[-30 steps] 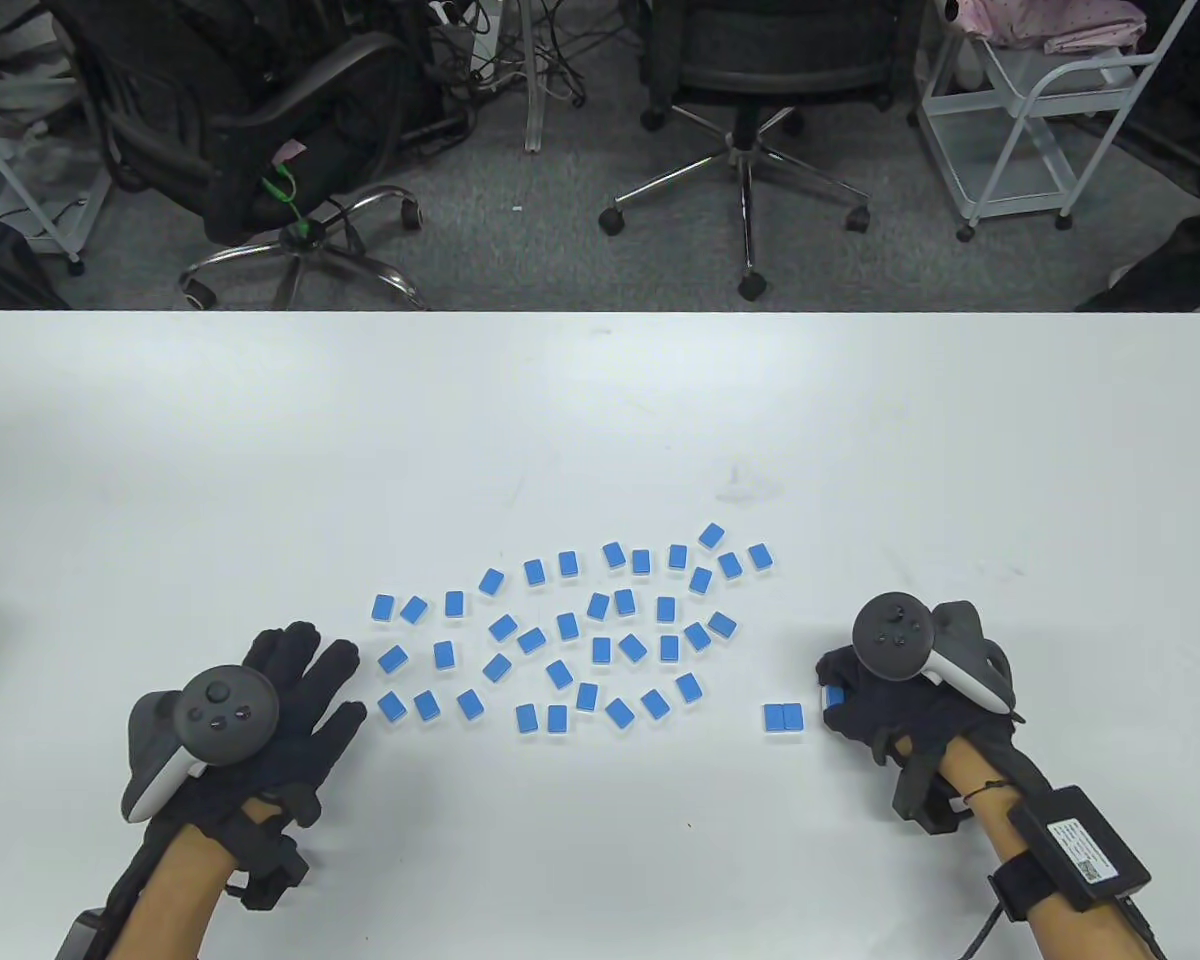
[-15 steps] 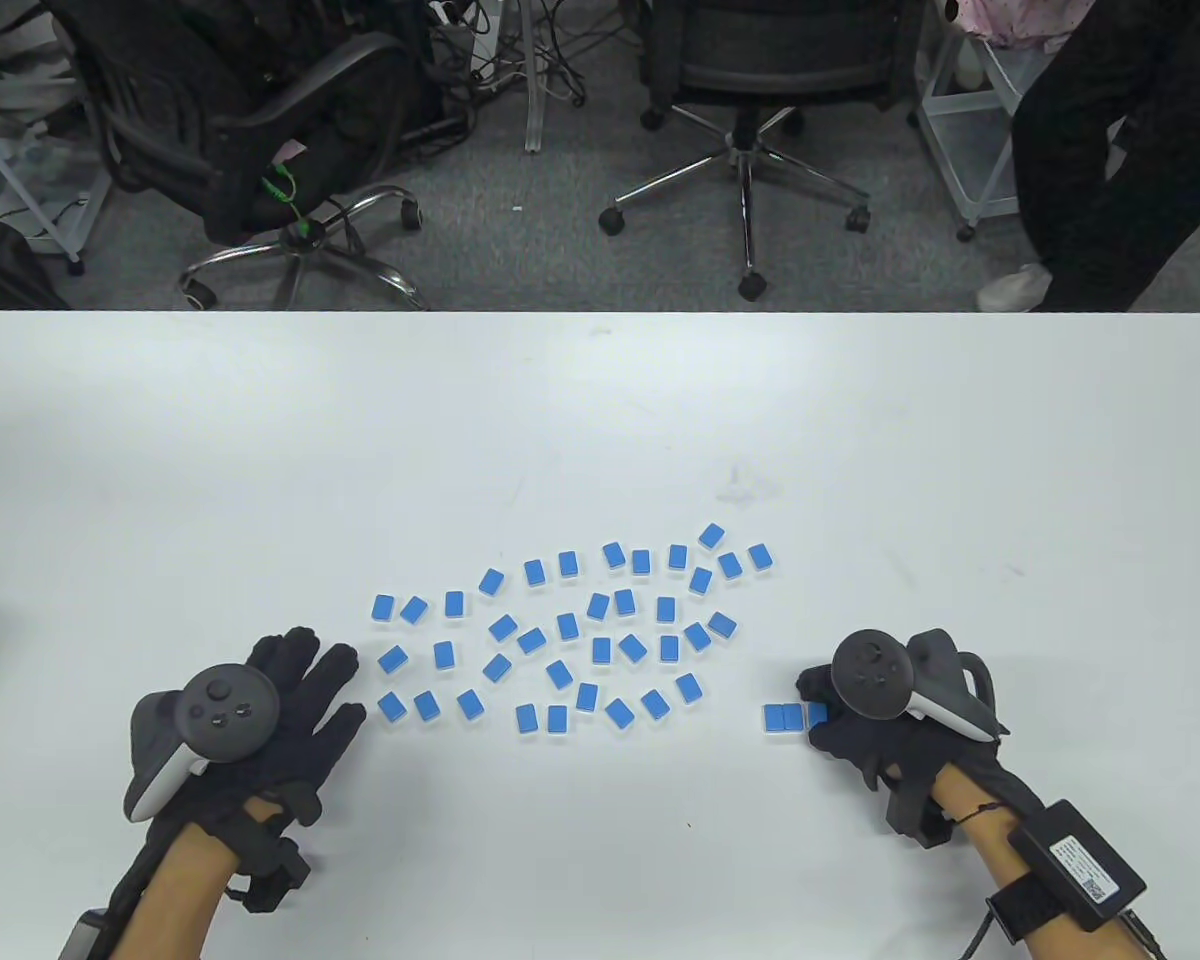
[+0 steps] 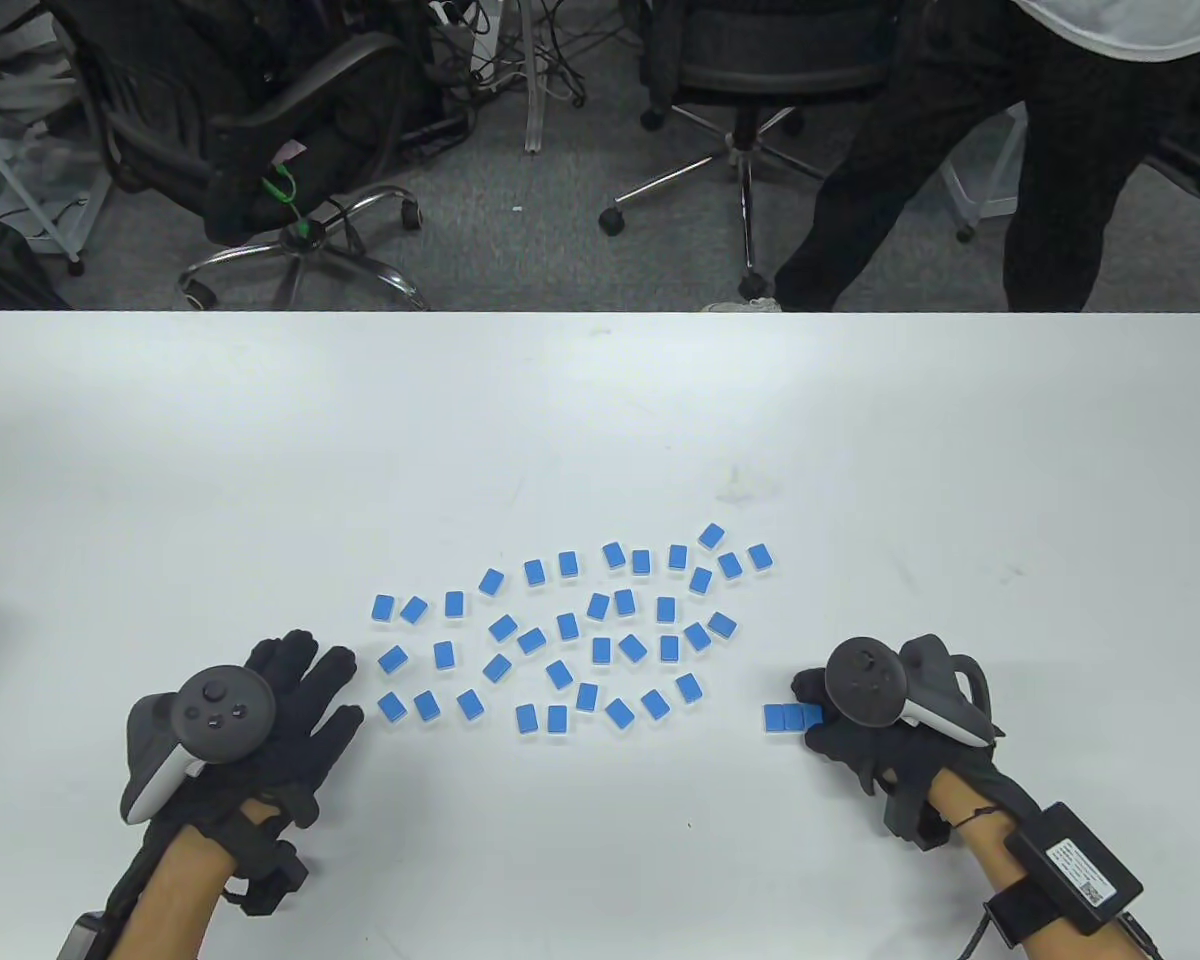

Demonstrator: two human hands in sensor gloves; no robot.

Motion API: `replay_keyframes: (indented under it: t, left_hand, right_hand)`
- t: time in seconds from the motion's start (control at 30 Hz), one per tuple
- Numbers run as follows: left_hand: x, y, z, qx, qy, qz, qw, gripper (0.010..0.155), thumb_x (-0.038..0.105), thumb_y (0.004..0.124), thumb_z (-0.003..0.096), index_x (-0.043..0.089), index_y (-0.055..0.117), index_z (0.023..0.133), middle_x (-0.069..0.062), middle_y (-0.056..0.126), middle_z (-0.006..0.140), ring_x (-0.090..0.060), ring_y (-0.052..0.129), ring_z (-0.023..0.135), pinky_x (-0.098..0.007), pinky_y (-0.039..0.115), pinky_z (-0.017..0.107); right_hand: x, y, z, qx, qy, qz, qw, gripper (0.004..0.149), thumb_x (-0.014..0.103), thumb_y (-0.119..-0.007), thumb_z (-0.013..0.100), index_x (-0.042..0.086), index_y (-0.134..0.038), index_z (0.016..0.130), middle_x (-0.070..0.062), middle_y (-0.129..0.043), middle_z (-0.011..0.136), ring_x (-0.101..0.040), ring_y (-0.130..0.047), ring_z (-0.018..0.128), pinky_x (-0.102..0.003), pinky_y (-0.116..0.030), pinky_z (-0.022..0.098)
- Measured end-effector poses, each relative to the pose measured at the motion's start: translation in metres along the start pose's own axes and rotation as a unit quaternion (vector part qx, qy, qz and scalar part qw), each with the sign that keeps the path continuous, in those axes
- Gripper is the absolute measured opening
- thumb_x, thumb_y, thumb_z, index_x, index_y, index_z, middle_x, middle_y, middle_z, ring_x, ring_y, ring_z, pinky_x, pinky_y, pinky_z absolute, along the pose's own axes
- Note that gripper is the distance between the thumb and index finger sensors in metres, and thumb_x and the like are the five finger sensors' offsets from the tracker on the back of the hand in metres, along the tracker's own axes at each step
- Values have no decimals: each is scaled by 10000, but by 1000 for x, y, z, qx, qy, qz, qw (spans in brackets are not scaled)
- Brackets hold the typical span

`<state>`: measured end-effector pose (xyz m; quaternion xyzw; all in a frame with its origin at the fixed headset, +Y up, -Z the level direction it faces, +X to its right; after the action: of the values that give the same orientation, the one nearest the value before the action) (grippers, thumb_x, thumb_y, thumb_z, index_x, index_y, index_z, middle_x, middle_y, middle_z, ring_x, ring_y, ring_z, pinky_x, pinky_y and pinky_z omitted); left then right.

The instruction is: Build mahjong tile wall

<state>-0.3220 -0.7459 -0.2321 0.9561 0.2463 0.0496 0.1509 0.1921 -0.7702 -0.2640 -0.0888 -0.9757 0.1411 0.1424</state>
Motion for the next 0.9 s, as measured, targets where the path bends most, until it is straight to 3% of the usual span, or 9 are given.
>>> replay_keyframes:
  t: [0.17,0.3,0.43,0.63,0.77,0.9]
  left_hand:
    - [0,-1,-1,0,1,0,1000,686,602,571,508,340,447,1130,-22,189,1204,-340,121,1118,-674,149,745]
    - [-1,-2,-1,3,1,0,1000,685,602,571,508,342,445,1130,-24,190,1204,-340,120,1118,-674,150,745]
    - [0,-2,-1,4,2,5,1000,686,601,572,509,339,448,1130,-23,189,1203,-341,121,1118,-674,151,746]
    - [4,-5,-2,13,10,12,1000,686,602,572,508,342,447,1131,-19,190,1204,-338,151,1117,-674,154,749]
    - [1,-8,-1,20,5,10,1000,686,598,575,508,340,448,1130,-19,190,1204,-338,123,1120,-674,151,750]
    - [3,-7,-3,19,8,15,1000,684,599,574,508,342,448,1129,-20,191,1204,-338,152,1118,-675,155,749]
  right_hand:
    - [1,0,0,1,1,-3,1000,599,412,-943,314,196,-768,844,-62,-949,653,-207,-1016,402,-498,-898,366]
    - [-8,-1,1,34,-8,28,999,634,470,-888,333,207,-722,885,-58,-920,717,-209,-1003,459,-500,-885,404]
    - [-40,1,2,41,-62,142,987,594,485,-779,384,211,-694,904,-67,-894,754,-228,-980,495,-500,-858,401]
    - [-89,-4,6,17,-136,283,949,617,489,-780,393,231,-637,935,-63,-874,744,-207,-947,463,-432,-847,314]
    - [-93,4,21,24,-171,248,953,639,475,-807,393,290,-578,960,-75,-841,779,-216,-915,519,-452,-830,368]
    - [-80,17,55,33,-202,177,963,682,469,-840,382,372,-514,973,-61,-820,823,-249,-887,580,-486,-796,465]
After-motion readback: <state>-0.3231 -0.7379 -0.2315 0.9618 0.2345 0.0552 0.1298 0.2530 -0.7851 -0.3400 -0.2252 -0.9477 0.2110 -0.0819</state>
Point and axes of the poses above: the tracker on the back of each hand, its own x axis roughly to the thumb side, its own z axis roughly from the wrist to the fingertips, y = z × x, the point moved 5 cm from there along z, roughly from the wrist to the fingertips
